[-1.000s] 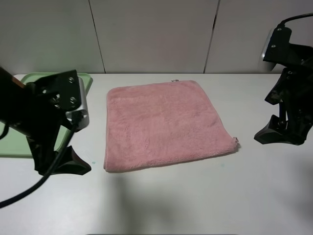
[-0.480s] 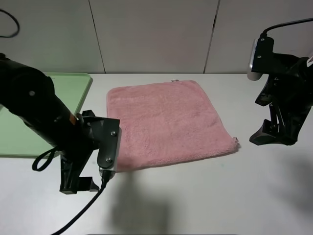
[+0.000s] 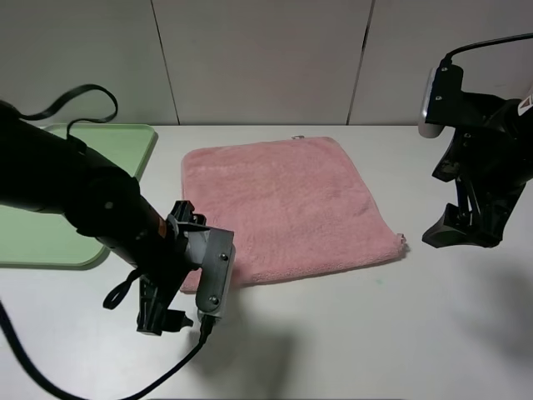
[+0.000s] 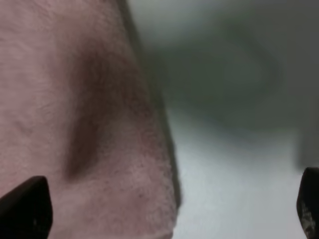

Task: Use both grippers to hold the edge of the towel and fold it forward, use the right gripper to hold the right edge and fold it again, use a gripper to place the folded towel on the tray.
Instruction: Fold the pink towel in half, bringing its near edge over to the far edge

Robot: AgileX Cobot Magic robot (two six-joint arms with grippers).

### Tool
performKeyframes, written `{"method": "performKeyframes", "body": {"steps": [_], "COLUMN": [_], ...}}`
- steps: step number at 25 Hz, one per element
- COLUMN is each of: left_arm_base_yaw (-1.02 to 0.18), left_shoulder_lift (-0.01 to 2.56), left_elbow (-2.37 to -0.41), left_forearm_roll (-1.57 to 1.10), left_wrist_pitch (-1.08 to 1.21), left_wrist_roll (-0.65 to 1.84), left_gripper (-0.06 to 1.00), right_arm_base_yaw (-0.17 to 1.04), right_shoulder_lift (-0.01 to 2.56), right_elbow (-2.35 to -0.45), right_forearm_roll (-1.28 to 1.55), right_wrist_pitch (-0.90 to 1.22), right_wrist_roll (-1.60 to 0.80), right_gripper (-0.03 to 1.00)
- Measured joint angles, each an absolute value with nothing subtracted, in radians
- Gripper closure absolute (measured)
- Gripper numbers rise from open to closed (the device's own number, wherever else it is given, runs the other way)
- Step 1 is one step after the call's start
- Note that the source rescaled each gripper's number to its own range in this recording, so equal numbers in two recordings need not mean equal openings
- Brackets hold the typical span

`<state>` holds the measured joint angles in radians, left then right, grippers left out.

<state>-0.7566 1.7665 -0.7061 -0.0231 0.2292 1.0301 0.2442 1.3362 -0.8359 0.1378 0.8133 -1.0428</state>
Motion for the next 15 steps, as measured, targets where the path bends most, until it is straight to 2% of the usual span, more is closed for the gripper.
{"method": "performKeyframes", "body": {"steps": [15], "left_arm_base_yaw": [-0.757], "left_shoulder_lift": [1.878], "left_elbow": [-0.731], "left_forearm_roll": [-0.048], "left_wrist_pitch": [0.199], "left_wrist_roll": [1.026], "left_gripper": [-0.02], "right_arm_base_yaw": [0.244], "right_shoulder_lift": [1.336], "right_elbow": [-0.836], "right_forearm_roll": [0.141], "right_wrist_pitch": [0.796], "right_wrist_roll": [-1.045], "right_gripper": [-0.03]}}
